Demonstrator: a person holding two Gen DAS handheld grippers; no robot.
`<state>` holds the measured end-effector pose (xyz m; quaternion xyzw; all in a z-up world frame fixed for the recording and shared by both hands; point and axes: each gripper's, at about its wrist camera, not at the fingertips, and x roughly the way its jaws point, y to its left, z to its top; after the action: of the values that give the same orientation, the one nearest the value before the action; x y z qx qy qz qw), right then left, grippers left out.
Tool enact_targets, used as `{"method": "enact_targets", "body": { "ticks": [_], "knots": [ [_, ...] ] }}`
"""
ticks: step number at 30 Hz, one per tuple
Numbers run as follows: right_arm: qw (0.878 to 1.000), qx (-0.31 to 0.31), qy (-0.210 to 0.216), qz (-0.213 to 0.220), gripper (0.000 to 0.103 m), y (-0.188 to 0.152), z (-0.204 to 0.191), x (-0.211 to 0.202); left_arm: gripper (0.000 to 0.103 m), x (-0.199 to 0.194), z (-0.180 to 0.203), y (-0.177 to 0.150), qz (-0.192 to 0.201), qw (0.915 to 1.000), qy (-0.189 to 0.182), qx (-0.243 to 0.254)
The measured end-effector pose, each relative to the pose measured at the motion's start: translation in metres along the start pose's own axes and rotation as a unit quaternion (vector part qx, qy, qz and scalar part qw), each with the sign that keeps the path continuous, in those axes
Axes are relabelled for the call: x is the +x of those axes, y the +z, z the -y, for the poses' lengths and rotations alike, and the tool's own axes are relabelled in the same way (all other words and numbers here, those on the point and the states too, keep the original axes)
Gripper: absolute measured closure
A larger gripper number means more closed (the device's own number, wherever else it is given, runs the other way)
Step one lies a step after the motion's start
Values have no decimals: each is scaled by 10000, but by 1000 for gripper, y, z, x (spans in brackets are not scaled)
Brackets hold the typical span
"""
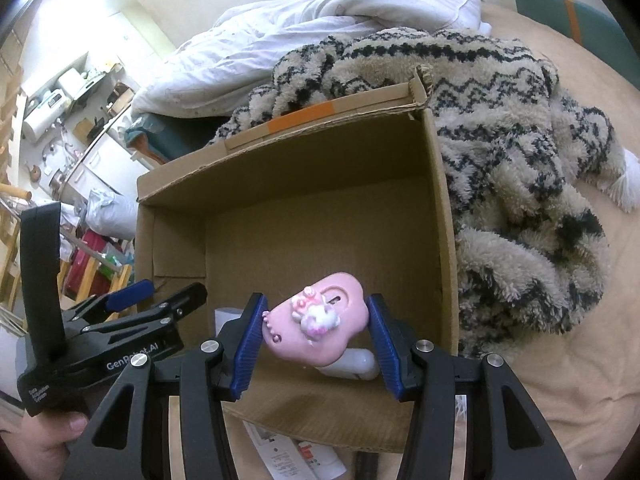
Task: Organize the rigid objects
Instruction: 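Lower marker and pink case into the box and open both grippers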
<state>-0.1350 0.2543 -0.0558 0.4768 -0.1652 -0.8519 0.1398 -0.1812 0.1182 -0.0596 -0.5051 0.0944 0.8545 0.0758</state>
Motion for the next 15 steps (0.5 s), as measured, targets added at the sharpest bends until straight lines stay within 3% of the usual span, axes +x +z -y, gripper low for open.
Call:
{"method": "enact_targets", "body": {
  "ticks": [2, 6, 11, 14, 15],
  "knots": [
    [10000, 18, 58, 25, 44, 1, 0, -1, 23, 0, 0, -1, -6, 10000, 12, -3],
    [9997, 43, 132, 205, 15, 4, -1, -8, 23, -4, -2, -3, 34, 10000, 38, -30],
    [9992, 61, 217, 342, 10, 5, -2, -14, 18, -8, -5, -3, 0, 10000, -59, -80],
    [9987, 82, 192, 457, 3, 6, -2, -18, 15, -14, -4, -3, 106, 9999, 105, 15],
    [9985, 100, 197, 503, 0, 7, -2, -20, 9, -16, -4, -3, 140, 9998, 161, 32]
  ]
}}
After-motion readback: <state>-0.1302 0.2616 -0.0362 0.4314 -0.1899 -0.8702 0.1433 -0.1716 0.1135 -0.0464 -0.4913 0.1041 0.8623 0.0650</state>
